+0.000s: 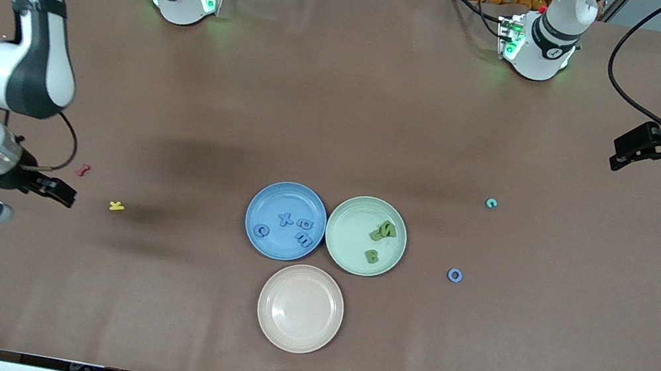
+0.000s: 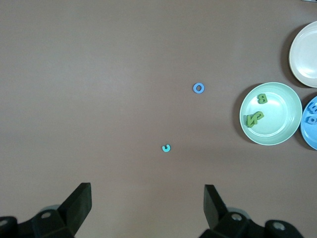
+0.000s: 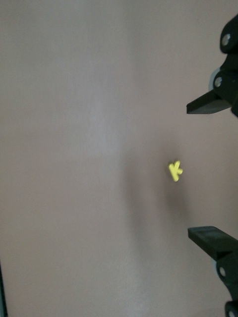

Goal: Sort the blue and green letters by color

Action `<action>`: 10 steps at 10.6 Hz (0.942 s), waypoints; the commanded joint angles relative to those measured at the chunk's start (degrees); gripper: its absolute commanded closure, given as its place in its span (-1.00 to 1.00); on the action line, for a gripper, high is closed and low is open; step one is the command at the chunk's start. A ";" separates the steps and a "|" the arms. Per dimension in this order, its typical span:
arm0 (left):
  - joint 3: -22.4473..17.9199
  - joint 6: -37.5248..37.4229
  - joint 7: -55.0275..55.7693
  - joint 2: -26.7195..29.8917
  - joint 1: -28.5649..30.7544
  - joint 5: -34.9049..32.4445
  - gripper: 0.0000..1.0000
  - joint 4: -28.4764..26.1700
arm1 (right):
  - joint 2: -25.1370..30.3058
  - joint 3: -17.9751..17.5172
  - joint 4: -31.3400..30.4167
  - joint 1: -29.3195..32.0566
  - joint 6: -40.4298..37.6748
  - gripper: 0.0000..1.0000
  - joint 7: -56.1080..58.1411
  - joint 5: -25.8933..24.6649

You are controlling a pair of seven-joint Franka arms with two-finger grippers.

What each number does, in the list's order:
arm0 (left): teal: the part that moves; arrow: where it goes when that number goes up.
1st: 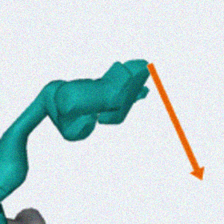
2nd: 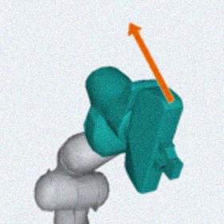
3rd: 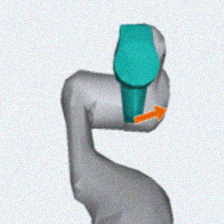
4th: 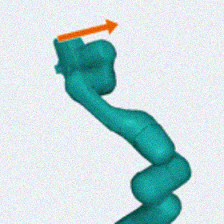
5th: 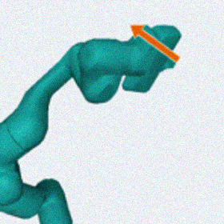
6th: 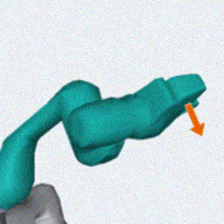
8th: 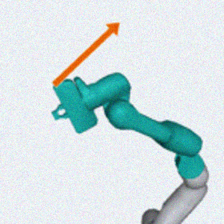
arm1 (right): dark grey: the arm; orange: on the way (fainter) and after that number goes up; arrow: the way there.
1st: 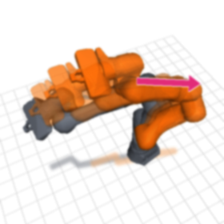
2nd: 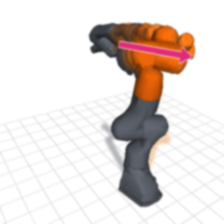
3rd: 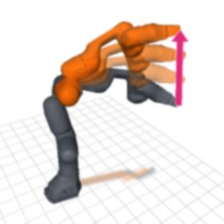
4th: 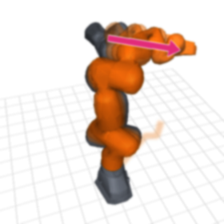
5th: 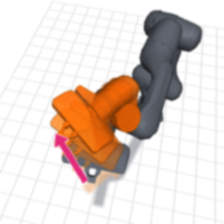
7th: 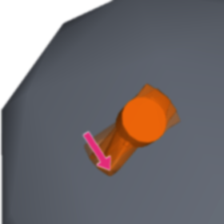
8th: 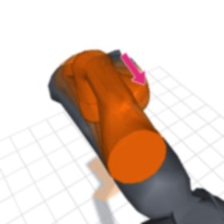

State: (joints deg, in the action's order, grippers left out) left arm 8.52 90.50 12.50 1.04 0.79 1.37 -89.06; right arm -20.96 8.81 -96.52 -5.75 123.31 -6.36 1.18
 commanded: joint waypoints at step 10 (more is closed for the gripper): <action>0.36 -1.03 -0.55 -0.25 -0.08 -3.83 -1.00 2.31 | 20.86 -0.38 12.85 1.97 -37.35 -1.00 -0.50 -3.90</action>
State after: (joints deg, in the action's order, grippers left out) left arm 8.58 90.50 12.50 0.99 0.81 -0.73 -88.52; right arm -3.12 9.00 -82.92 -3.97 87.20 -6.42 -2.58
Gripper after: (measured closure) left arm 0.000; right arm 0.000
